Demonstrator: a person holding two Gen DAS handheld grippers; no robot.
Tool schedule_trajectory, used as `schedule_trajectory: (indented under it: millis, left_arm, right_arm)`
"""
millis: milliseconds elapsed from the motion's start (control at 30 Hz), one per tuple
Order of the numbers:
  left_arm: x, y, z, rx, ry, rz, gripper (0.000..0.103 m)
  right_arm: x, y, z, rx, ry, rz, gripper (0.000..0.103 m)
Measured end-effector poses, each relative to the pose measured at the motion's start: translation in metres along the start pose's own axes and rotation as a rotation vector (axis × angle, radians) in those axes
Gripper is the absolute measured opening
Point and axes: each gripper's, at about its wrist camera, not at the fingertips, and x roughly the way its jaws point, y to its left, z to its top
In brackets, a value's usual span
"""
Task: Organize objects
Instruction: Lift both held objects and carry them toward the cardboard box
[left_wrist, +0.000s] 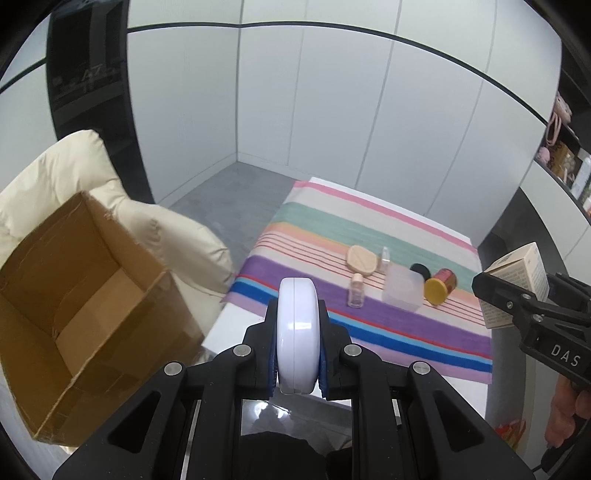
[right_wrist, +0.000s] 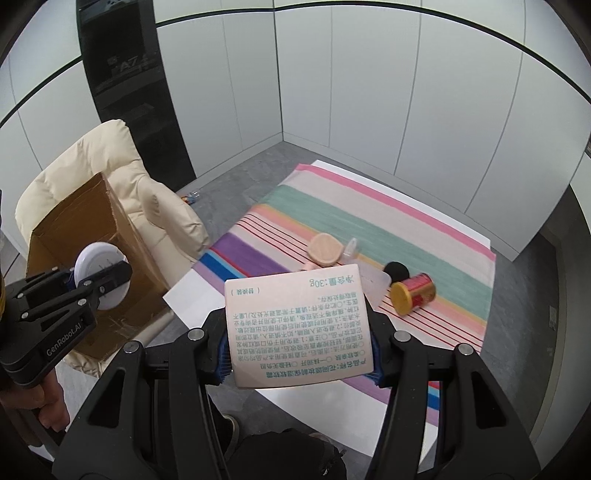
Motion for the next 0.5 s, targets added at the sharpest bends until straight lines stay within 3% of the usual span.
schedule_trajectory:
  millis: [500]
  left_arm:
    - [-0.02,0.077,-0.004,-0.097,-0.045,0.092,0.016]
  right_arm:
    - [0.014,0.067,0.021,-0.111,-0.016,0.085,0.057]
